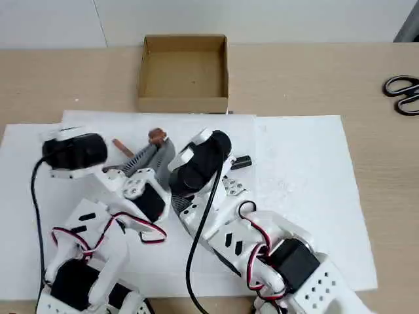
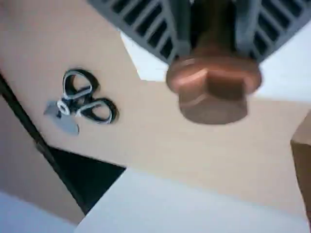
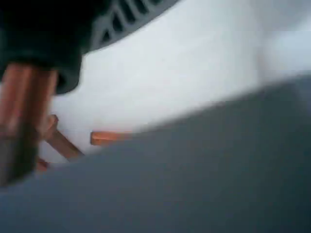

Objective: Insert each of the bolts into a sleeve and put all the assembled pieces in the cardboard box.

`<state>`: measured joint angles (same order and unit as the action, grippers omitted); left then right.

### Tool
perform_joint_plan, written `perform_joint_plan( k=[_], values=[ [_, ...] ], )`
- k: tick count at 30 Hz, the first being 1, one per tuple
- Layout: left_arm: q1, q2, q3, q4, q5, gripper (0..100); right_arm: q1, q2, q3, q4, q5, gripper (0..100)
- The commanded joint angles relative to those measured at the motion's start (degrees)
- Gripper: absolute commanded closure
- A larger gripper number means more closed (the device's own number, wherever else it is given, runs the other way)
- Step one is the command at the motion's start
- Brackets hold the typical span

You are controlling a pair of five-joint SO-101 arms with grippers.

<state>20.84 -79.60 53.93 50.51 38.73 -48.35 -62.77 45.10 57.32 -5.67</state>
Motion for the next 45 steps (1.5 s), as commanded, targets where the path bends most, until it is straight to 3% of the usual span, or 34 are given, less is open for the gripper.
perform_joint_plan(
  k=[1, 17, 24, 34, 42, 45],
  values=[
    [0.79, -0.62, -3.65, 0.79, -0.18, 100, -0.31, -1.19, -2.81, -1.98, -0.09, 99.5],
    [1.41, -0.62, -3.82, 10.81, -0.26, 100, 2.95, -1.27, -5.71, -4.09, 1.14, 99.5],
    [7.38, -0.62, -3.82, 14.51, -0.44, 100, 3.38, -0.92, -5.71, -6.73, 3.52, 99.5],
    [7.21, -0.62, -3.38, 14.33, -8.00, 99, 3.38, -1.19, -5.71, -6.46, 3.52, 99.5],
    [4.57, -0.62, -3.56, 14.59, -10.20, 80, 3.38, -1.27, -5.71, -6.37, 3.52, 99.5],
    [4.57, -0.62, -3.56, 14.59, -10.20, 78, 3.38, -1.27, -5.71, -6.37, 3.52, 99.5]
  ],
)
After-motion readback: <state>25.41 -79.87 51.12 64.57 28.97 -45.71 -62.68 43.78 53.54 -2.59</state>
